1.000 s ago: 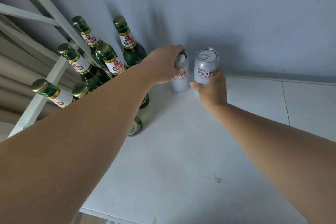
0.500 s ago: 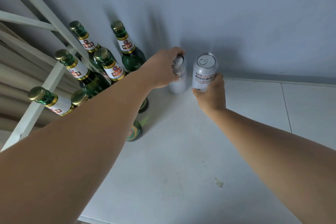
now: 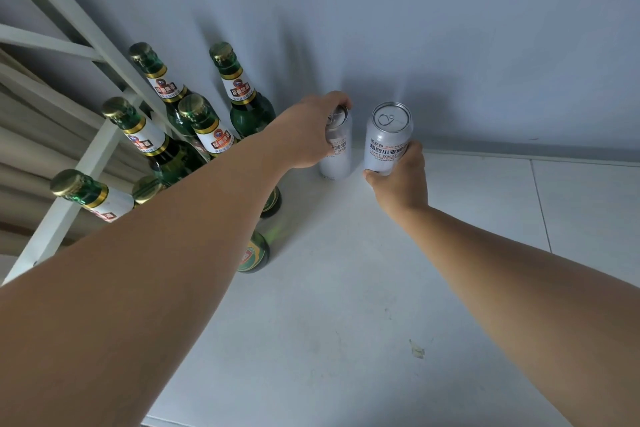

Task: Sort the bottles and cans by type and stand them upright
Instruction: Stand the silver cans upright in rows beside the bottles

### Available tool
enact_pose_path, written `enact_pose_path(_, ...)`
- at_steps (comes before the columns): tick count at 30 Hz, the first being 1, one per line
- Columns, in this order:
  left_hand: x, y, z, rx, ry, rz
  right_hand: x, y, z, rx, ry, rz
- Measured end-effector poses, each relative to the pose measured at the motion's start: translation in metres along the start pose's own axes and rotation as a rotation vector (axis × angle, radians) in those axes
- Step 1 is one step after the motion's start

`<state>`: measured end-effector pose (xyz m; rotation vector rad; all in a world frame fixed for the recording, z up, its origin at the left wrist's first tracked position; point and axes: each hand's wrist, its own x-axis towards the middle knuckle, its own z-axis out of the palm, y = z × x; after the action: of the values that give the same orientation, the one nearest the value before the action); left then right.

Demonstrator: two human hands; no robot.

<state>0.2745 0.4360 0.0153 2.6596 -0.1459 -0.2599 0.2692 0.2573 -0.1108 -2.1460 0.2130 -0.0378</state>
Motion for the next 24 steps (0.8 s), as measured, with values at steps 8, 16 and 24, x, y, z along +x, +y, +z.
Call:
enact_pose_path(8, -0.004, 0.001, 0.01, 0.054, 0.04, -0.06, 0.001, -0.004, -0.002, -0.011, -0.023, 0.035)
enact_pose_path(16, -0.016, 0.007, 0.012, 0.047, 0.127, -0.151, -0.006, -0.001, -0.015, -0.061, -0.125, 0.006)
enact_pose_path(24, -0.041, 0.012, 0.014, 0.004, 0.16, -0.258, -0.018, 0.005, -0.037, -0.128, -0.178, -0.005)
